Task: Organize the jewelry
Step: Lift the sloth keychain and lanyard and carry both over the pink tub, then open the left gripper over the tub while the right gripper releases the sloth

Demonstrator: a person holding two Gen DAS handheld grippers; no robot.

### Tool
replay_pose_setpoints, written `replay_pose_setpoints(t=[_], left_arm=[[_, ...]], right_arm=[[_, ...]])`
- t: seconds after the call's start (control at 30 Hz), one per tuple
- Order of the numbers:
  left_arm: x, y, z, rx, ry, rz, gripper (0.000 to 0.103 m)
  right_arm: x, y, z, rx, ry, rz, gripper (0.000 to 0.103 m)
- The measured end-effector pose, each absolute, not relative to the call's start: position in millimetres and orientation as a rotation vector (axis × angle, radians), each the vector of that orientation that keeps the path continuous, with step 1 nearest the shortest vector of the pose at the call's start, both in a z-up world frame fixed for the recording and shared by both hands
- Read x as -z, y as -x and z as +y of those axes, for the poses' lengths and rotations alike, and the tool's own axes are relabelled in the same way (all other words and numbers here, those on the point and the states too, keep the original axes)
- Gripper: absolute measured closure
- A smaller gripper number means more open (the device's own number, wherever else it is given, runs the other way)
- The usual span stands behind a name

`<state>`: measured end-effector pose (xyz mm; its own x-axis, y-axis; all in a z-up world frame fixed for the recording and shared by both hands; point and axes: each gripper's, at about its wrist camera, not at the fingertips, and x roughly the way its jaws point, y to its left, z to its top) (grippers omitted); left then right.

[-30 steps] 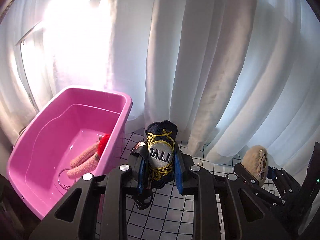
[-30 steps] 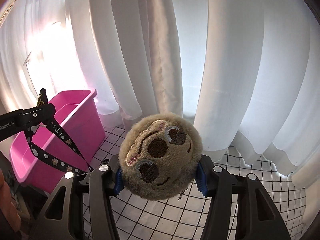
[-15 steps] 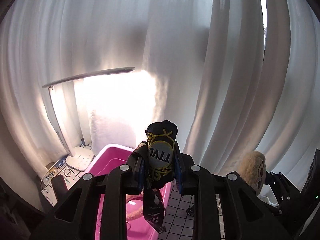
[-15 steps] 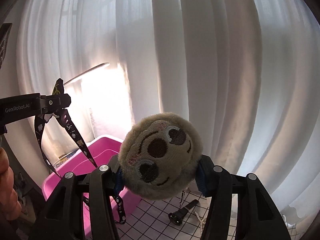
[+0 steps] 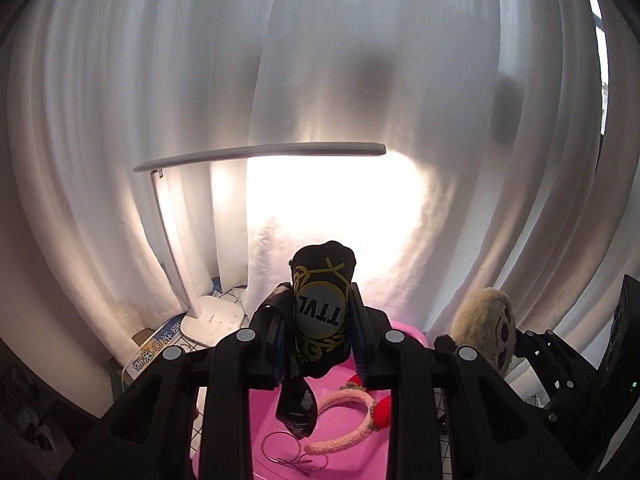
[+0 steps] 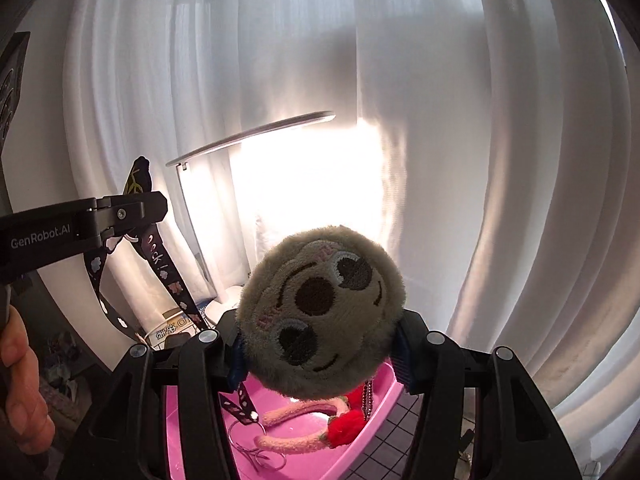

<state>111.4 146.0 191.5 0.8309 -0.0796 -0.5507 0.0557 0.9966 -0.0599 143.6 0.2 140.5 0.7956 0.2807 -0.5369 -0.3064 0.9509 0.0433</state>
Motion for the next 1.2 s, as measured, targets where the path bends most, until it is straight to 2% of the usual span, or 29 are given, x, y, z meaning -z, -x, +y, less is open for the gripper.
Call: replay_pose_setpoints(t=[0.3,0.43,0.67,0.73,0.9,1.1,1.2], left_arm=[[-55,-133,176,0.014,0.099,0.877,0.077],[-13,-137,182,-0.010,0.121,0.975,0.072],[12,-139,185,-0.042,0.128,1.032,0.060],[16,-139,187,-0.049,0.126,1.040,0.052],[21,-138,192,-0.059,0.139,1.056,0.048],[22,-135,198,-0.064,0.160,1.047,0.025],[20,-131,199,-0.057,0.170,1.039,0.018]], right_arm=[[-42,-190,36,-0.308,0.093,0.850,0.049],[-9,-201,41,-0.280,0.119,0.937,0.049],[18,-209,46,-0.255,0.144,0.999,0.049],[18,-207,47,-0.248,0.156,1.001,0.049],[22,-208,49,-0.241,0.149,1.018,0.045],[23,-213,46,-0.223,0.135,1.032,0.039],[21,-211,44,-0.217,0.138,1.031,0.037]])
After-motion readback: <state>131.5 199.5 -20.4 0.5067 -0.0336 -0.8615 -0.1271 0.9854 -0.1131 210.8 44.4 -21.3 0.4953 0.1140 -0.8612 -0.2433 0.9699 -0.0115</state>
